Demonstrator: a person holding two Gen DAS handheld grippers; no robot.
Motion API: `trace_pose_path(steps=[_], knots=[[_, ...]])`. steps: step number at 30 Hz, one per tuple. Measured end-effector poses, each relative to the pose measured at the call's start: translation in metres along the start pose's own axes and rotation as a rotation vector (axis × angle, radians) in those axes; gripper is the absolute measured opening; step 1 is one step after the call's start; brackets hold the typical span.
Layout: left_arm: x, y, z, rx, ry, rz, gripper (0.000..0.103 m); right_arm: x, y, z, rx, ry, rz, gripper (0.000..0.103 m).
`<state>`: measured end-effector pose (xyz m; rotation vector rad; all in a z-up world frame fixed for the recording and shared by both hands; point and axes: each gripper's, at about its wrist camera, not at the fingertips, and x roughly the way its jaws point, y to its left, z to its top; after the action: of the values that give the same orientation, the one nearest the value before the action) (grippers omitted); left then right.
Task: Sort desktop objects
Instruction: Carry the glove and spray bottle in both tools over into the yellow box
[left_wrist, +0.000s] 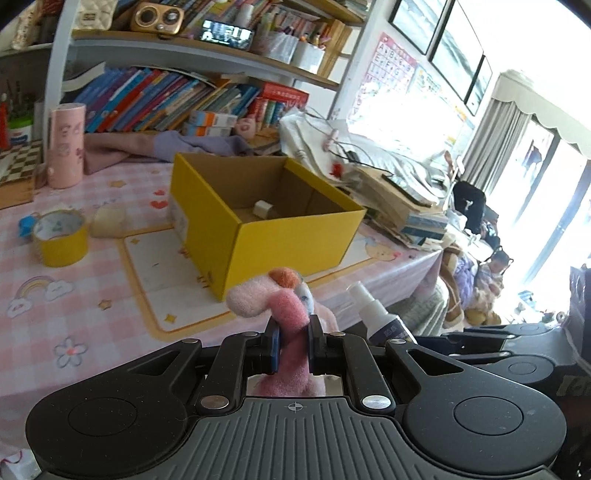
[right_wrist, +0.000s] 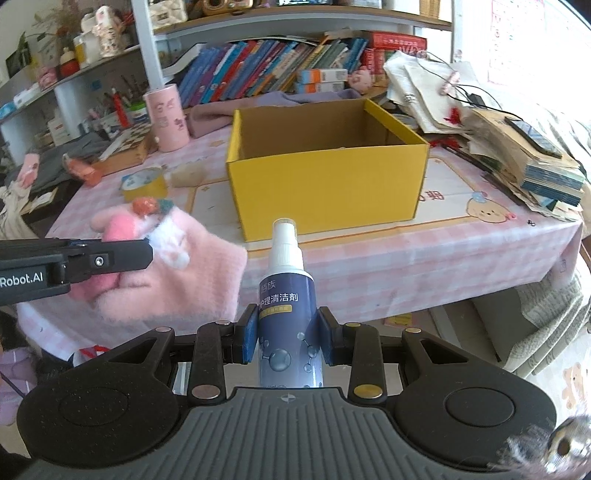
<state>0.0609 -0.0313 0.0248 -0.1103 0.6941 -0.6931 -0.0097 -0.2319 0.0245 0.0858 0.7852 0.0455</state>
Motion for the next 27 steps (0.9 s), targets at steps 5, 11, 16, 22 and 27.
trace_pose_path(steps=[5, 11, 16, 22, 27], knots=[[0.015, -0.01, 0.009, 0.017, 0.008, -0.027, 0.012, 0.003, -0.016, 0.005, 0.022, 0.003, -0.018, 0.03], [0.035, -0.022, 0.024, 0.034, 0.007, -0.054, 0.012, 0.009, -0.036, 0.012, 0.045, 0.004, -0.038, 0.03], [0.048, -0.03, 0.042, 0.057, -0.016, -0.066, 0.012, 0.014, -0.053, 0.021, 0.065, 0.006, -0.043, 0.03], [0.062, -0.034, 0.068, 0.068, -0.065, -0.05, 0.012, 0.019, -0.077, 0.044, 0.092, -0.032, -0.036, 0.03], [0.073, -0.03, 0.088, 0.072, -0.111, -0.006, 0.013, 0.025, -0.089, 0.071, 0.074, -0.087, -0.013, 0.03]])
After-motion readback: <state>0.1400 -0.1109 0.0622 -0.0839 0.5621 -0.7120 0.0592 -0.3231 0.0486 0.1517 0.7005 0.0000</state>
